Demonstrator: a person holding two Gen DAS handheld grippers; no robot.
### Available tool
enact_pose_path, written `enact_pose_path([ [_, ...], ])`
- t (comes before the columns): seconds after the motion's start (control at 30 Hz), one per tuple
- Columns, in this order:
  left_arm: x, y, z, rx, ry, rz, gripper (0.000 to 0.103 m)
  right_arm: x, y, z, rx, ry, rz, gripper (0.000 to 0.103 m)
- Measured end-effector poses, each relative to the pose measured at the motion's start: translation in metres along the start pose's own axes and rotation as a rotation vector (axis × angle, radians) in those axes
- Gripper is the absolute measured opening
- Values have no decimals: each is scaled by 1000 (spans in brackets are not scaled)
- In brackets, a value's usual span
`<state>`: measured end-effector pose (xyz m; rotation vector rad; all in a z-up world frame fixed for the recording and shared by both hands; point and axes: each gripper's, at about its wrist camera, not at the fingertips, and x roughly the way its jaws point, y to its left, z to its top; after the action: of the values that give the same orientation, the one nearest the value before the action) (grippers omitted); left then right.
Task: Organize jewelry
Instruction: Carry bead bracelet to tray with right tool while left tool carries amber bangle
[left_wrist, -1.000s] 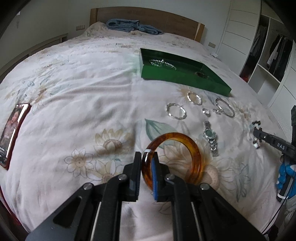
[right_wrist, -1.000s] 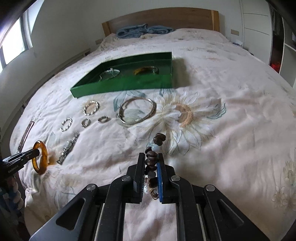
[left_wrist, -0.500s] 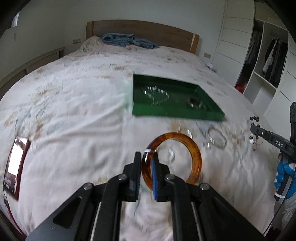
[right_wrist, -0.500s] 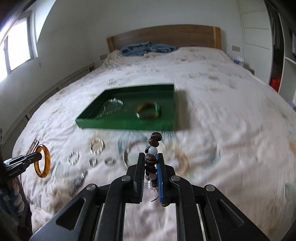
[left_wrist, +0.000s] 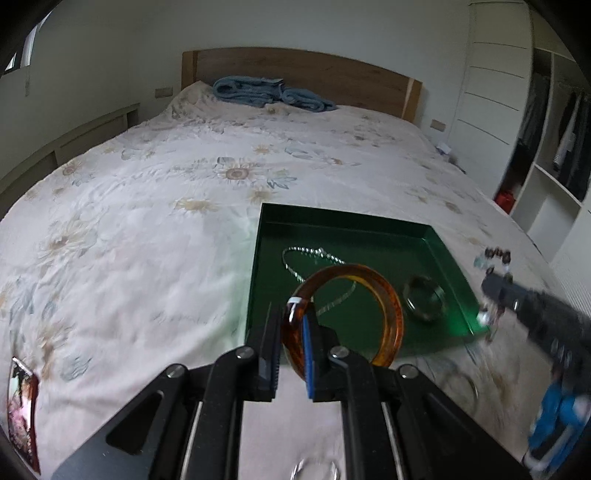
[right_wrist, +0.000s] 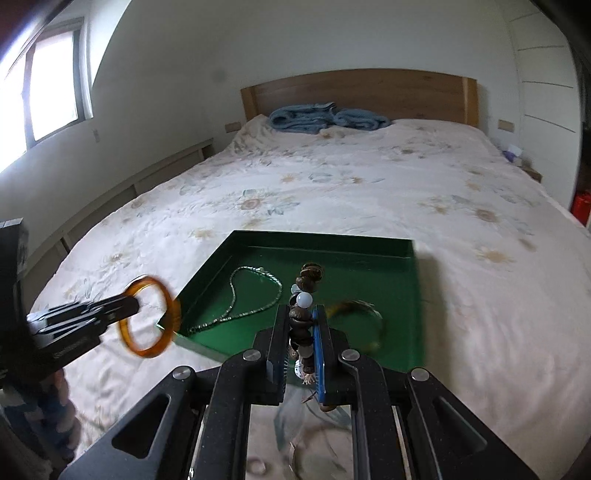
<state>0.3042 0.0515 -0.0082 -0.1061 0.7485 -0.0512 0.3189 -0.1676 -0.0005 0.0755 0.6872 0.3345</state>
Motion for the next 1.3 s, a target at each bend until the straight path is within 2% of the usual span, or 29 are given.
enact_pose_path([
  [0.13,36,-1,11,-14,27,29,9,35,6,-2,12,41,25,11],
  [0.37,84,5,10,-14,90,75,9,92,8,-17,34,129,50,11],
  [0.57,108,11,5,-20,133,80,9,119,2,-24,56,193,59,12],
  [0.73,113,7,3,2,144,78,11,121,-1,-23,70,194,58,13],
  [0.77,113,7,3,-2,147,72,11,121,-1,-23,71,195,55,14],
  [0.83,113,7,2,-11,154,61,11,120,-1,-22,65,194,49,25],
  [0.9,113,7,2,-13,161,56,12,116,-1,-22,59,191,41,47],
  [1.07,100,4,4,-5,132,37,30,106,-2,-22,52,185,17,50],
  [1.17,88,0,5,7,120,32,35,94,-3,-21,50,172,0,57],
  [1.3,70,0,7,-1,95,16,37,74,-3,-19,49,147,-14,60],
])
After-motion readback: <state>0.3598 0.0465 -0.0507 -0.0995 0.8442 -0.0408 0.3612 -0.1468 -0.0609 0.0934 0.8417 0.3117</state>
